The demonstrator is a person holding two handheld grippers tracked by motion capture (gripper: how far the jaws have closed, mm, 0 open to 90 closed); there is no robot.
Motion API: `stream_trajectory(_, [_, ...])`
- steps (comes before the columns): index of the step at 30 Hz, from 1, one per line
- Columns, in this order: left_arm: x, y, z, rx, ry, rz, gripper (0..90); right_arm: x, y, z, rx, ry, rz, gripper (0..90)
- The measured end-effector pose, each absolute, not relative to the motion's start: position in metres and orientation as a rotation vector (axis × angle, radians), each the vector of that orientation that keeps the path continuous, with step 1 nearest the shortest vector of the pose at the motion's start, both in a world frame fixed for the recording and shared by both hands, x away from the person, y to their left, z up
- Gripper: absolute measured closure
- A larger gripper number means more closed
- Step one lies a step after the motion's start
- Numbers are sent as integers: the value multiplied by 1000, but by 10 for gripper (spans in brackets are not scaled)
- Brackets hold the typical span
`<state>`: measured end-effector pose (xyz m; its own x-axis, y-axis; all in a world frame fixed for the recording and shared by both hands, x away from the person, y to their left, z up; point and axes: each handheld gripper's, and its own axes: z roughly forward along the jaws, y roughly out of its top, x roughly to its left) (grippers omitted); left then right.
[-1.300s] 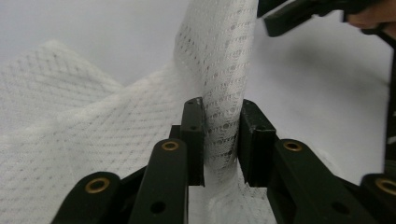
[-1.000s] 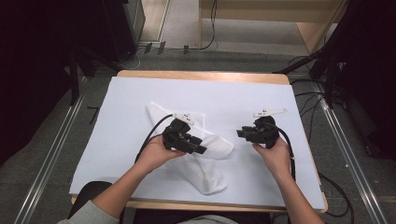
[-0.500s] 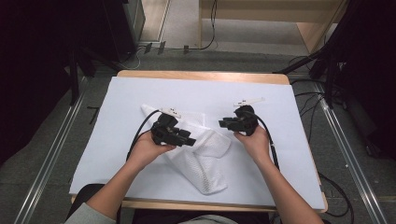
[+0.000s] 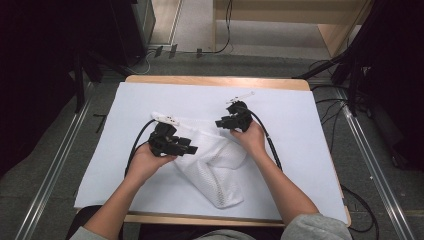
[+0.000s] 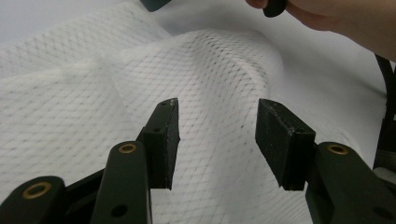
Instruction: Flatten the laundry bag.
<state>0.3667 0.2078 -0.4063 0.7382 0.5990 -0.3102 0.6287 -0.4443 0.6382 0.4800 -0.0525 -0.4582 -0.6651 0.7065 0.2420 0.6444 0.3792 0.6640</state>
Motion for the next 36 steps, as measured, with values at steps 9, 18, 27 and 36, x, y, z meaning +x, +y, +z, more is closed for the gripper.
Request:
stream_trajectory(9, [369, 216, -406, 2138, 944, -39, 495, 483, -36, -466, 1186, 2536, 1092, 761])
stream_trajectory(18, [370, 217, -406, 2133, 951, -30, 495, 482, -44, -461, 1196, 2558, 1053, 893])
stream_trajectory(27, [371, 216, -406, 2137, 948, -29, 495, 493, -104, -447, 1351, 2450, 1040, 891])
stream_trajectory(36, [372, 211, -408, 2149, 942, -30, 491, 497, -160, -455, 1503, 2336, 1015, 865])
